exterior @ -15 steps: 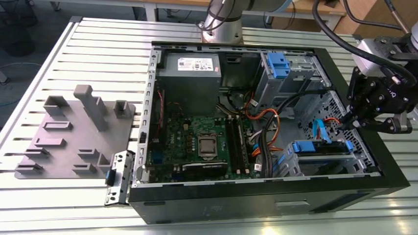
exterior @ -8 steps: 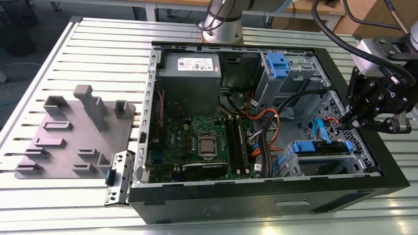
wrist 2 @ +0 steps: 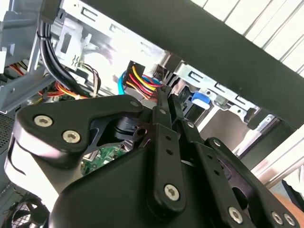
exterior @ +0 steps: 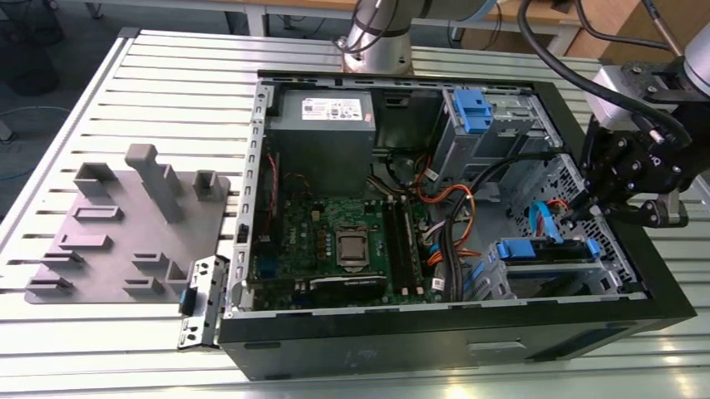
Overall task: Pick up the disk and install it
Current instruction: 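Insert the second disk wire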
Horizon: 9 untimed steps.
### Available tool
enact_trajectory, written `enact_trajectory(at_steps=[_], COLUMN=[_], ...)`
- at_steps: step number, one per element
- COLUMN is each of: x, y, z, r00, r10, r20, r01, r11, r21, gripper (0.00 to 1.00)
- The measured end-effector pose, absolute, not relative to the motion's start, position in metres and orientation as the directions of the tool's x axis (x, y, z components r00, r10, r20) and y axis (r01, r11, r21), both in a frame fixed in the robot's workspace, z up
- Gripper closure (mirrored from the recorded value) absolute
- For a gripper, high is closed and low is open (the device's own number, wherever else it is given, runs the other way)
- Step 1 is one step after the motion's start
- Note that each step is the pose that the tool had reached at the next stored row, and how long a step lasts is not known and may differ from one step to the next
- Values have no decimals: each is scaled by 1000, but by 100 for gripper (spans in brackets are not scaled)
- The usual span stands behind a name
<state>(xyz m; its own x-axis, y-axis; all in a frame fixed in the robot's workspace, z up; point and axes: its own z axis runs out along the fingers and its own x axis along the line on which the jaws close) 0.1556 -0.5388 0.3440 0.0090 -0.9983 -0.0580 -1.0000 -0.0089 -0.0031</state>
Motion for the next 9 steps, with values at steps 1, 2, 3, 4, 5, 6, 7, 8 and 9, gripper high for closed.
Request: enact_trajectory(at_steps=[1, 2, 3, 4, 5, 6, 7, 8, 9], x=[155, 154, 154, 154, 154, 154, 154, 154, 154], y=[-540, -541, -543, -544, -546, -548, -549, -551, -552], z=[344, 344, 344, 344, 344, 344, 344, 344, 344], r00=[9, 9, 9, 9, 9, 9, 9, 9, 9], r10=[-998, -998, -998, -998, -998, -998, -998, -998, -998], r20=[-58, -58, -58, -58, -58, -58, -57, -57, -56], r01=[-1000, -1000, -1000, -1000, -1000, -1000, -1000, -1000, -1000], r11=[-9, -9, -9, -9, -9, -9, -9, -9, -9], r21=[-3, -3, -3, -3, -3, -3, -3, -3, -3], gripper=[84, 84, 84, 84, 84, 84, 84, 84, 84])
